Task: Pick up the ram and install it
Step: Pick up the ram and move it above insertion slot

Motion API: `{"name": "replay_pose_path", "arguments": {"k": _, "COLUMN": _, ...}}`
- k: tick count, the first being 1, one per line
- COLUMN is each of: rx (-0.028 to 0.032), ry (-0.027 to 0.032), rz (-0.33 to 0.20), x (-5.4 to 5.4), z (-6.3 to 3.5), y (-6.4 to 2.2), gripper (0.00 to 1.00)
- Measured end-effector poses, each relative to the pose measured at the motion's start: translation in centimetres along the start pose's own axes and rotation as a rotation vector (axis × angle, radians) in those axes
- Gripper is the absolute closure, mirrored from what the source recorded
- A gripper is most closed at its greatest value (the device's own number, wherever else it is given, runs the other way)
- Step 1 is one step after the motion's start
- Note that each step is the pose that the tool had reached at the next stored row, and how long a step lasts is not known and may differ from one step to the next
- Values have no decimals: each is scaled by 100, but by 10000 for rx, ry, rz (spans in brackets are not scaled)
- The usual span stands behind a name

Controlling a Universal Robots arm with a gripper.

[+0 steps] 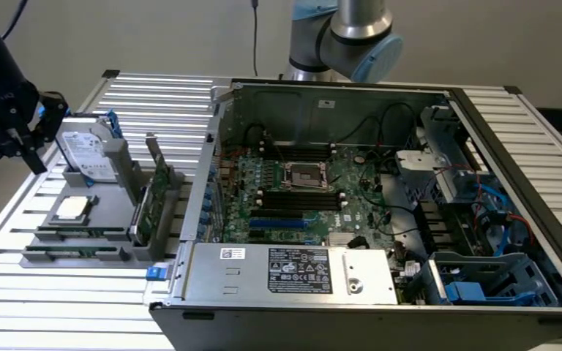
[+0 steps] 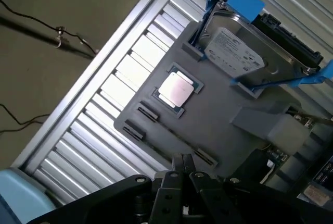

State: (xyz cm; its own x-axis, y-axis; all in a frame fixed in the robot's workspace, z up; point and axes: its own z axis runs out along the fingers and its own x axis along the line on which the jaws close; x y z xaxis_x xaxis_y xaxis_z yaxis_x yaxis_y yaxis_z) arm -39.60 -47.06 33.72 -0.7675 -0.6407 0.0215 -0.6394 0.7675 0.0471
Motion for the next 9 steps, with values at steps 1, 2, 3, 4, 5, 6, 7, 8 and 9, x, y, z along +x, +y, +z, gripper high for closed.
{"name": "replay_pose_path", "arguments": {"k": 1, "rx": 9, "ry": 15, "rz": -180, "x": 0, "z": 2, "y": 0, "gripper": 89}}
{"name": "replay_pose_path", "arguments": {"k": 2, "rx": 20, "ry": 29, "rz": -358, "x": 0, "z": 5, "y": 0, "gripper": 89}}
{"name": "replay_pose_path", "arguments": {"k": 3, "rx": 30, "ry": 42, "rz": -539, "x": 0, "z": 8, "y": 0, "gripper": 89}}
{"name": "replay_pose_path", "arguments": {"k": 4, "rx": 42, "ry": 56, "rz": -716, "x": 0, "z": 11, "y": 0, "gripper": 89}}
{"name": "replay_pose_path", "arguments": {"k": 5, "rx": 53, "ry": 70, "rz": -896, "x": 0, "z": 14, "y": -1, "gripper": 89}}
{"name": "replay_pose_path", "arguments": {"k": 6, "rx": 64, "ry": 85, "rz": -1075, "x": 0, "z": 16, "y": -1, "gripper": 89}}
{"name": "replay_pose_path", "arguments": {"k": 7, "rx": 77, "ry": 101, "rz": -1270, "x": 0, "z": 19, "y": -1, "gripper": 89}}
{"name": "replay_pose_path", "arguments": {"k": 8, "rx": 88, "ry": 117, "rz": -1450, "x": 0, "z": 21, "y": -1, "gripper": 89}}
{"name": "replay_pose_path", "arguments": {"k": 9, "rx": 100, "ry": 131, "rz": -1628, "x": 0, "z": 24, "y": -1, "gripper": 89}}
